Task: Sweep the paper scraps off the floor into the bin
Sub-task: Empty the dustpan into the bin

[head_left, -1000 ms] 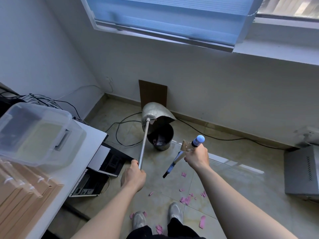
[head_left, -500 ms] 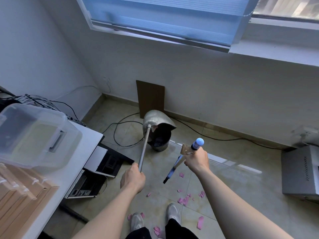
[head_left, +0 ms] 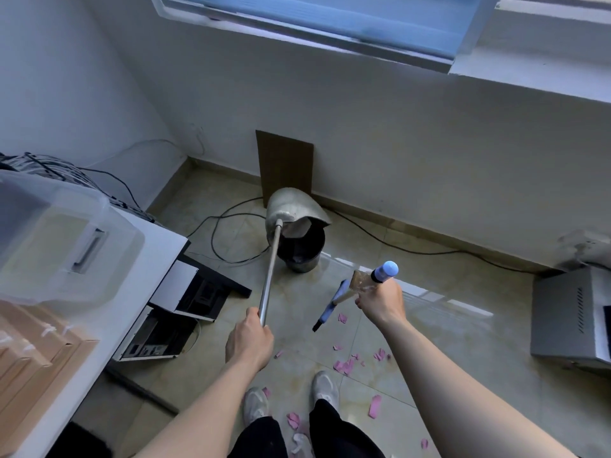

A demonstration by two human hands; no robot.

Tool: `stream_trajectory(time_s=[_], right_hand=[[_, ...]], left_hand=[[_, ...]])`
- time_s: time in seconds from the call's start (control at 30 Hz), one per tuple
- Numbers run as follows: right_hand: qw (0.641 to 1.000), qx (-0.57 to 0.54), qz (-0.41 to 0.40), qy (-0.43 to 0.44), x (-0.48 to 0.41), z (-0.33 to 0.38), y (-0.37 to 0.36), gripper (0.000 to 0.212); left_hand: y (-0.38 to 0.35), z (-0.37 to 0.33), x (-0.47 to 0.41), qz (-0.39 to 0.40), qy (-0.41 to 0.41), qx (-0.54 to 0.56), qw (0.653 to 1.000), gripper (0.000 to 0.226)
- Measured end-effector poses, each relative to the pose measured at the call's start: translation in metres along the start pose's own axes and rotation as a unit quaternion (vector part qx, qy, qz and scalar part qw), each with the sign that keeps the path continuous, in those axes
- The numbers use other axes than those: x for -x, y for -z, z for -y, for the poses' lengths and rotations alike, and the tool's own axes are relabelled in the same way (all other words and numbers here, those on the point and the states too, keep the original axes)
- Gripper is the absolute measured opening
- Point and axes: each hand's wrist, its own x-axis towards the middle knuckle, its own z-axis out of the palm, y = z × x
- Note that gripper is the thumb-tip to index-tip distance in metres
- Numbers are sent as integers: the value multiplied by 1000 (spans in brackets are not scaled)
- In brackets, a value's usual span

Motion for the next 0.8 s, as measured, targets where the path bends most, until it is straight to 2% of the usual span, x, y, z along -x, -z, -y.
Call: stream_trajectory(time_s=[0.17,0.3,0.53,0.8], right_hand=[[1000,3,-5,12,-2,5,-4,26],[1000,16,-2,9,-1,1,-9,12],[1000,24,-5,14,8,3,-14,17],[999,33,17,22,19,16,-22,18]], left_hand=[[-2,9,8,-15,-21,6,1000,13],[-14,15,18,-24,-23,18,999,19],[-14,21,24,-27,-16,29,999,27],[5,27,24,-19,26,111,993,28]])
